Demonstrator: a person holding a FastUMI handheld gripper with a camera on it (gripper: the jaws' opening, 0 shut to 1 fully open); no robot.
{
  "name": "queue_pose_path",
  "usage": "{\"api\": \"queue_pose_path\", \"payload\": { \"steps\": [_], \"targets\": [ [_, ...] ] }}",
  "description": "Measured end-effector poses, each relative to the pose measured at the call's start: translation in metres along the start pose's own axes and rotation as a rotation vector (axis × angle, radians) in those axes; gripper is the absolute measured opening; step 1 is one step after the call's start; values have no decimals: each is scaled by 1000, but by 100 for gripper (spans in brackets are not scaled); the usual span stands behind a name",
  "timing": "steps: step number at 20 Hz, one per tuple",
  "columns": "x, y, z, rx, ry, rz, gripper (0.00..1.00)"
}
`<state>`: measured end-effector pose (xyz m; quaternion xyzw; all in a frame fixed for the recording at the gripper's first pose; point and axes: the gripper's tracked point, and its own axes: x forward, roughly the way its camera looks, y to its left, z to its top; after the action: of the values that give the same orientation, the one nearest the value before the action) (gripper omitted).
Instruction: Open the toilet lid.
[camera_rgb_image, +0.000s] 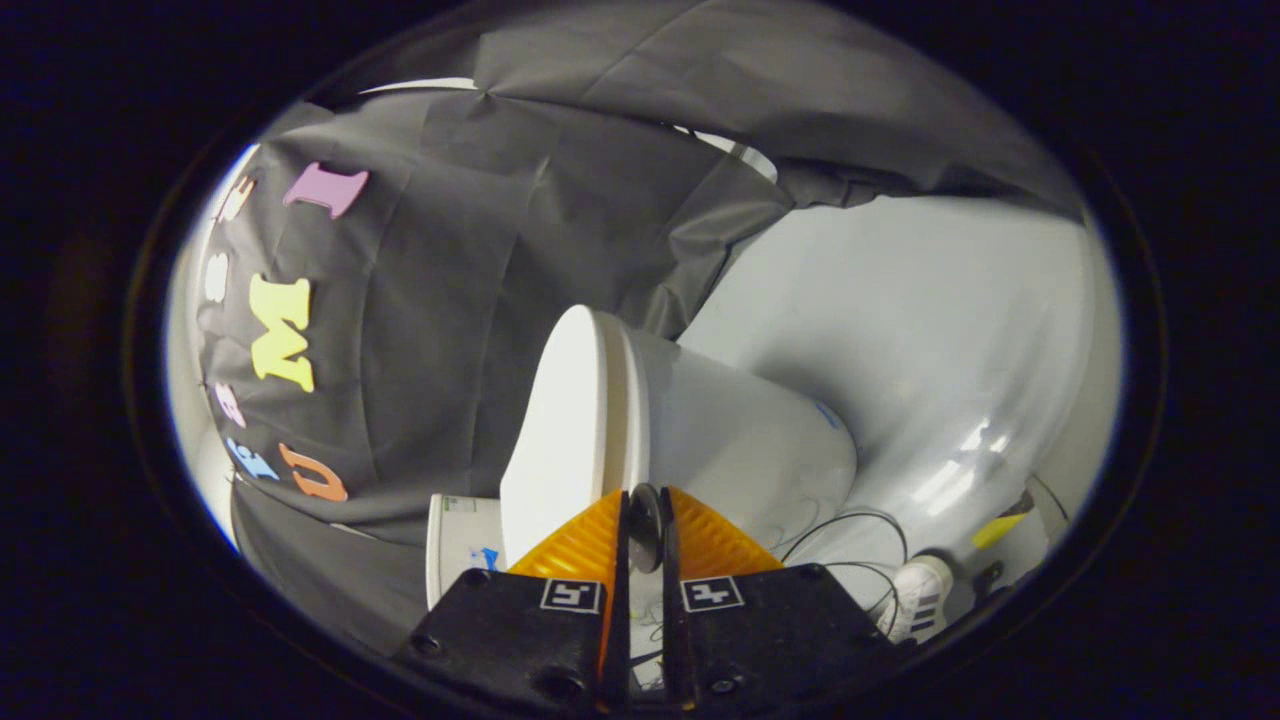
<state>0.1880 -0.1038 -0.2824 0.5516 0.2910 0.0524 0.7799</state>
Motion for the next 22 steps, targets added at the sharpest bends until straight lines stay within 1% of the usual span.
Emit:
{"api": "queue_pose_path", "payload": {
  "steps": [2,4,8,10,14,22],
  "targets": [
    [-3,1,5,26,4,20,11],
    [-5,0,2,46,13,25,8],
    [-5,6,-1,16,17,2,7],
    [-6,10,-1,27,13,-10,5],
    [-11,26,-2,9,-1,12,4],
    [-30,66,-4,-62,-44,23,4]
  ]
}}
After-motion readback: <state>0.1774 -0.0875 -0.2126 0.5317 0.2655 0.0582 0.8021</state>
